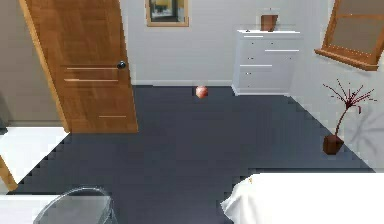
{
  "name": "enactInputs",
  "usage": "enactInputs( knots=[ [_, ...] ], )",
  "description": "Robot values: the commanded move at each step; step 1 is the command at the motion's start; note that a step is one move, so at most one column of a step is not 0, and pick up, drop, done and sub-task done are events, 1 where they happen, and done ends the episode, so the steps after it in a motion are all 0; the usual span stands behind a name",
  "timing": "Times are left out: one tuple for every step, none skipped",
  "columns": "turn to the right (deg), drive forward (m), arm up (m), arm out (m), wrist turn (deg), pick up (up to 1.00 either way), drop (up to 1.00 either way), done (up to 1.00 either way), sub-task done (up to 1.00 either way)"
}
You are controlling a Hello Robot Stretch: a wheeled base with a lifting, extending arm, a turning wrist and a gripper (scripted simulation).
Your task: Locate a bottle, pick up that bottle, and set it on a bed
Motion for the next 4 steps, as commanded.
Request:
enactInputs(
  knots=[
    [36.0,0.00,0.00,0.00,0.0,0.00,0.00,0.00,0.00],
    [-45.0,0.00,0.00,0.00,0.0,0.00,0.00,0.00,0.00],
    [-18.0,0.00,0.00,0.00,0.0,0.00,0.00,0.00,0.00],
    [45.0,0.00,0.00,0.00,0.0,0.00,0.00,0.00,0.00]
  ],
)
